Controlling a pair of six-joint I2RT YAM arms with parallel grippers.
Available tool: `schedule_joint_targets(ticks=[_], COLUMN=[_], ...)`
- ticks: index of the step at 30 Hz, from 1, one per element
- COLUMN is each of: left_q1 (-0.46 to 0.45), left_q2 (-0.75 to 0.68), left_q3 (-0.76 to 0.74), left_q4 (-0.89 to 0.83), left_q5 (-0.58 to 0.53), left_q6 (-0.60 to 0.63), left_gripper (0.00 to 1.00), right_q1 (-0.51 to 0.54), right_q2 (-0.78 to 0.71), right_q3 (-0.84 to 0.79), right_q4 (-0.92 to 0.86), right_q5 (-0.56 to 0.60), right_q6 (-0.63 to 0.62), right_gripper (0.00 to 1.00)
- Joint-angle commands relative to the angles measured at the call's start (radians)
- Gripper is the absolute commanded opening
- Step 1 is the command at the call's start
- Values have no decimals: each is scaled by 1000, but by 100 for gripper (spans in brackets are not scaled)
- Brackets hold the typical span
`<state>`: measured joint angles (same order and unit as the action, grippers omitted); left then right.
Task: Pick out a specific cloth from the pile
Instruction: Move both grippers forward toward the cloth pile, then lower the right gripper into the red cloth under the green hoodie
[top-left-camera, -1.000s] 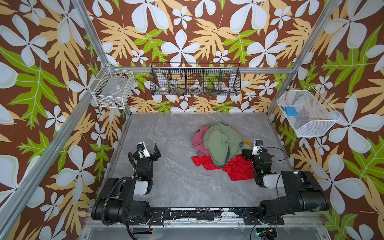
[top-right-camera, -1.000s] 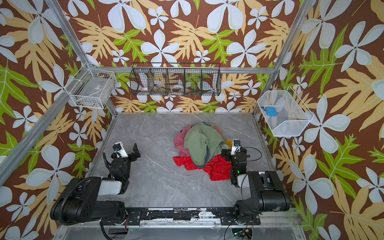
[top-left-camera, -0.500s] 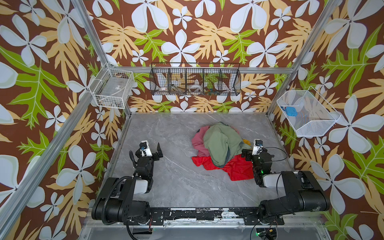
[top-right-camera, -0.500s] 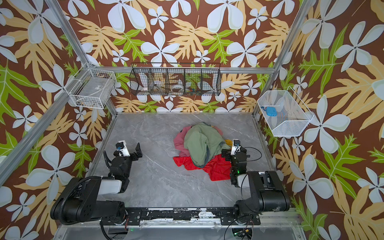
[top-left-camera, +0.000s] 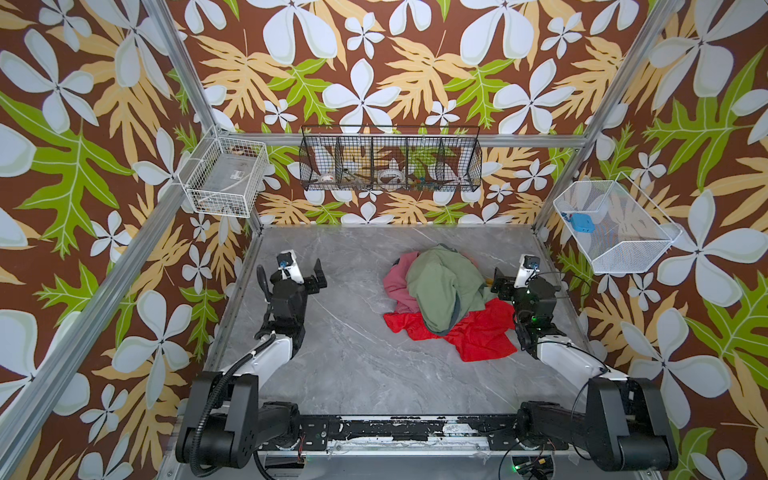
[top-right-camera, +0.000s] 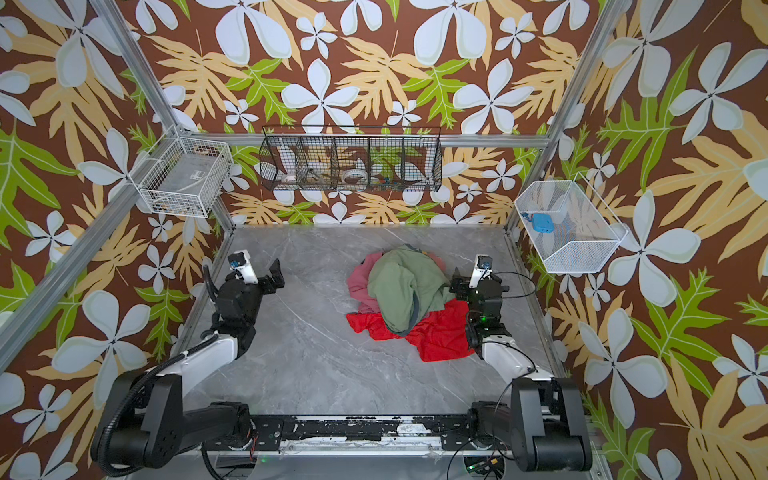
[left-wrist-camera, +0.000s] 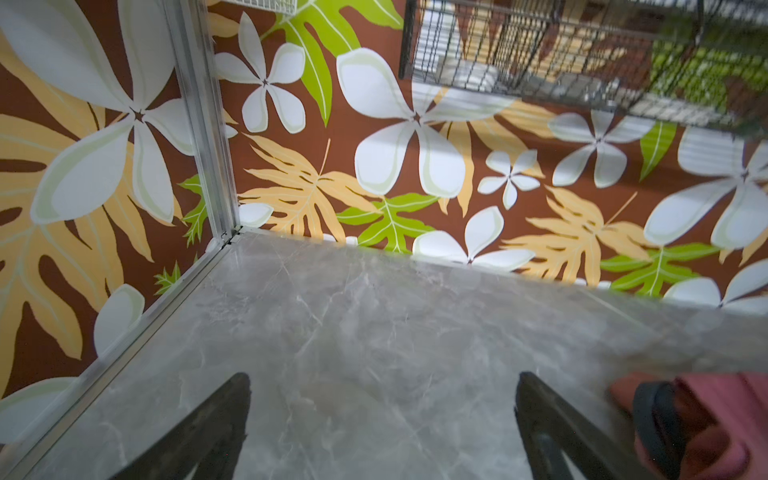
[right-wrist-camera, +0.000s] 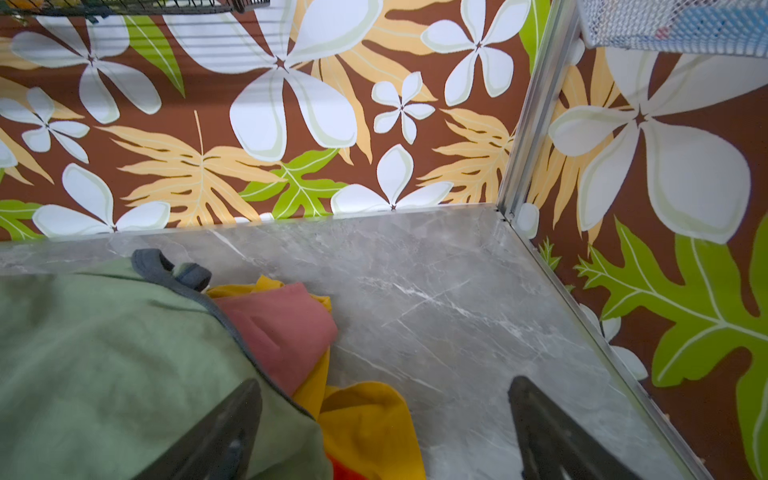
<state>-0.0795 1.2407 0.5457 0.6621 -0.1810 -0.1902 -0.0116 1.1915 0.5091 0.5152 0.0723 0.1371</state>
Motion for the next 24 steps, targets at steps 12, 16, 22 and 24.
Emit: schedule_joint_targets(ticks=[12, 16, 22, 24], left_q1=[-246, -292, -302, -302], left_q2=[-201, -242, -351, -388], left_q3=[-192, -244, -316, -337], left_q4=[-185, -187, -221, -235], left_q5=[-155, -168, -201, -209], left_q6=[-360, -370, -405, -405], left_gripper=[98, 98, 99, 100], right_q1=[32, 169, 347, 383], right_q2=[-282, -326, -359, -362], right_q3=[20, -28, -99, -120], right_q4=[-646, -699, -754, -763], right_q5=[-142, -122, -85, -84], right_q6=[291, 368, 523, 551], right_gripper=[83, 82, 79, 78])
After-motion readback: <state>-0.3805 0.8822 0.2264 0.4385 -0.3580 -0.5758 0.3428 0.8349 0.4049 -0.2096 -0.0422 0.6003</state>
